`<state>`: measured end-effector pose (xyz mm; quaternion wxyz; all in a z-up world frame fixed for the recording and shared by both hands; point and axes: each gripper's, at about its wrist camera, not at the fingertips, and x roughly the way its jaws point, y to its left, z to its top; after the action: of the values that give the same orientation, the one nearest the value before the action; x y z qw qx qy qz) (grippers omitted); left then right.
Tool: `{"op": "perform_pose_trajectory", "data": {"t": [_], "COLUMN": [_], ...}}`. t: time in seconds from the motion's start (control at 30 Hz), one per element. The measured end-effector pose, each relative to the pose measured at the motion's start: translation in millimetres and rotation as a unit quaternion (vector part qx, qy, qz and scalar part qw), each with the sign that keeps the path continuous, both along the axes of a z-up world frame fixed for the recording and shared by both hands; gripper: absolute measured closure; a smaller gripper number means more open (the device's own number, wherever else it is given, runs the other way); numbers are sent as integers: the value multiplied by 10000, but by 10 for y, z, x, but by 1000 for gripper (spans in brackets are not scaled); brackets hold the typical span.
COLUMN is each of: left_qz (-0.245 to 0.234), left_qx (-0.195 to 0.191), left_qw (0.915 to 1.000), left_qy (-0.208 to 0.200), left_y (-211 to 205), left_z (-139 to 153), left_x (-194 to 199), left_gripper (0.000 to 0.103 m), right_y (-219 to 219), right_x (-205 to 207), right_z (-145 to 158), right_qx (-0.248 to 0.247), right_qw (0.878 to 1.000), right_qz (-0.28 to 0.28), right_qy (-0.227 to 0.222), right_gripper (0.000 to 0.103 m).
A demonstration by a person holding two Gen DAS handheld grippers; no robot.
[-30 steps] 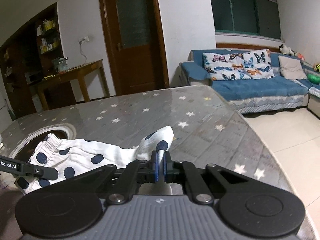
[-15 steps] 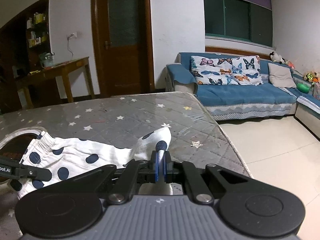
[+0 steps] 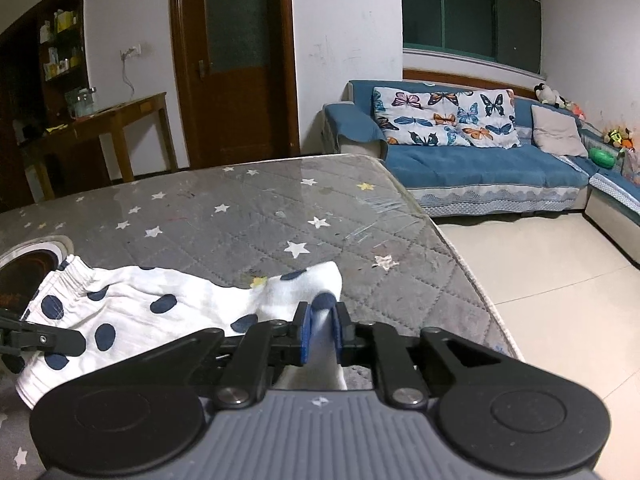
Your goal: Fold clothes
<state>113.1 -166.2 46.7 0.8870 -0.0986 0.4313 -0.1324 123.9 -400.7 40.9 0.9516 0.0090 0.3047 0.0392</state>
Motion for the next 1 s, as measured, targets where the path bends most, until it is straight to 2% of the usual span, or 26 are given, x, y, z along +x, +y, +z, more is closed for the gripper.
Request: {"op": "perform_pose_trajectory", "data": {"t": [0.2, 0.43, 0.63, 0.7, 0.8, 0.87, 1.0], "left_qz": [0, -1, 15, 19, 47, 63, 139], "left_qx": [-16, -20, -30, -44, -95, -105, -67], "left_qw": [10000, 10000, 10000, 9999, 9999, 9998, 9998], "left_qy": [24, 53, 88, 98, 124, 123, 84], "left_y": [15, 20, 39, 52, 78, 95, 137], "left_z": [-10, -19, -43, -48, -39, -28, 3], "left_x": [9, 26, 48, 58, 61, 60, 47], "left_gripper": [68, 67, 66, 66, 64, 62, 54], "right_y": [27, 143, 200, 228, 244, 233, 240], "right_x": [55, 316, 526, 558, 537, 490, 317], "right_z": [9, -137, -248, -238, -178, -136, -88], "right_qx": [84, 235, 254, 184, 163, 257, 266], "right_qw": [9999, 9988, 9979, 9979, 9983, 9982, 9979], "right_qz": [73, 251, 200, 223, 259, 286, 419], "right_qy": [8, 353, 569, 578, 506, 467, 405], "right_gripper": [87, 84, 74, 64, 63, 58, 56]}}
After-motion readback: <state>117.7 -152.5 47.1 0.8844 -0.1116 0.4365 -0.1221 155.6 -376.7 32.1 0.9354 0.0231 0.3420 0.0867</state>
